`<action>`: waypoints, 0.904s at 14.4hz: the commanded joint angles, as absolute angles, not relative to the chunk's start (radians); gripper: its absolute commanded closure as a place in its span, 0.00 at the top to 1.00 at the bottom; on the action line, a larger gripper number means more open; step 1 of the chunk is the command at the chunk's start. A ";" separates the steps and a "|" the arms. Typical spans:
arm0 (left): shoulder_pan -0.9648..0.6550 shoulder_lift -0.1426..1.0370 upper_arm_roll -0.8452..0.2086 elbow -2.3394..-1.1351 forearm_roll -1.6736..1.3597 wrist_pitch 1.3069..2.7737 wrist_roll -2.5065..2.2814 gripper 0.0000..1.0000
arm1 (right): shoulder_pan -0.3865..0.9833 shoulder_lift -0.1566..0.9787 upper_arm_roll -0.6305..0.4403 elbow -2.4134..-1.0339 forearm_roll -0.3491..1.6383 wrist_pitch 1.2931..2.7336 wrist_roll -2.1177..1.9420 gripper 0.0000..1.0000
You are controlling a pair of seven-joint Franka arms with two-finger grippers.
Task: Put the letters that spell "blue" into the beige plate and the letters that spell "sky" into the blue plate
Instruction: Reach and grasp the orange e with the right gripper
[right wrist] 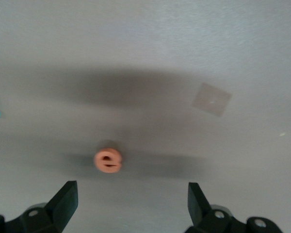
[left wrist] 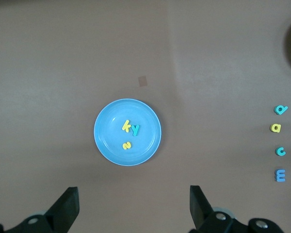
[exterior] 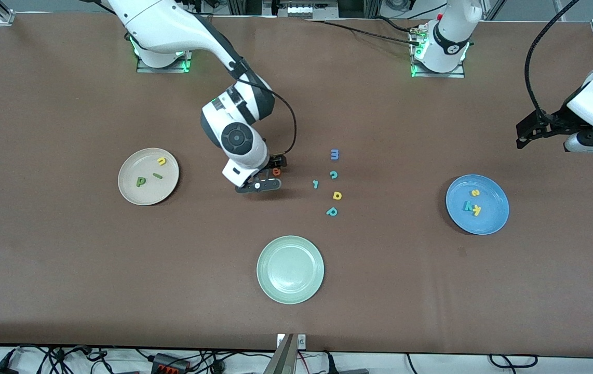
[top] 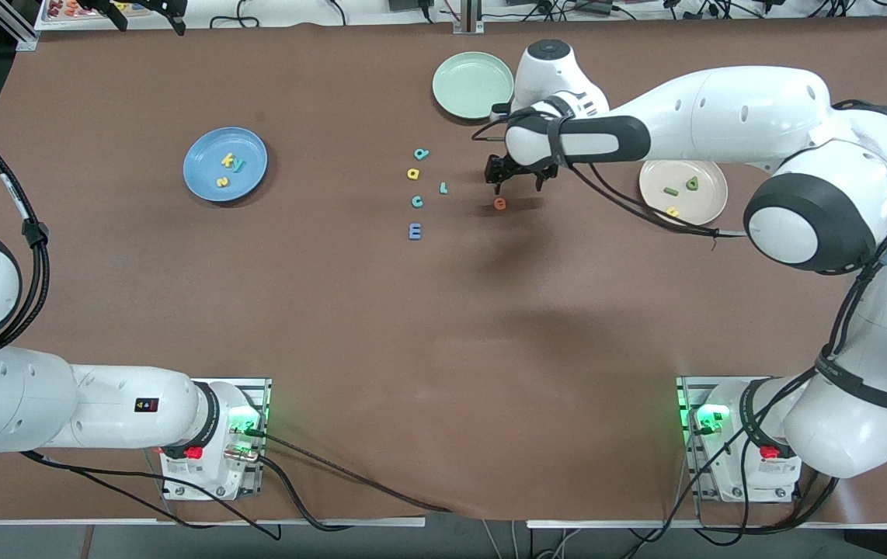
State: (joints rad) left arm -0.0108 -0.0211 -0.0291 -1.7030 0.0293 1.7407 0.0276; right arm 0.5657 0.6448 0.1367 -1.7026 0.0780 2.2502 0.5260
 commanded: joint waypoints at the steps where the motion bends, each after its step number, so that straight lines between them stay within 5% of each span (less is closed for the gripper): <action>1: -0.011 -0.009 -0.028 -1.674 0.009 1.716 0.044 1.00 | 0.615 0.675 0.127 -1.681 0.078 2.283 0.578 0.99; 4: -0.012 -0.009 -0.029 -1.674 0.011 1.712 0.043 1.00 | 0.620 0.702 0.127 -1.666 0.075 2.295 0.578 0.78; 13: -0.003 -0.008 -0.048 -1.672 0.015 1.715 0.043 1.00 | 0.623 0.750 0.126 -1.626 0.072 2.298 0.575 0.57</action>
State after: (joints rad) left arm -0.0077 -0.0202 -0.0415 -1.7027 0.0292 1.7363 0.0278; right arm 0.6122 0.7296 0.1322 -1.6521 0.0770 2.3037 0.5611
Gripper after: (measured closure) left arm 0.000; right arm 0.410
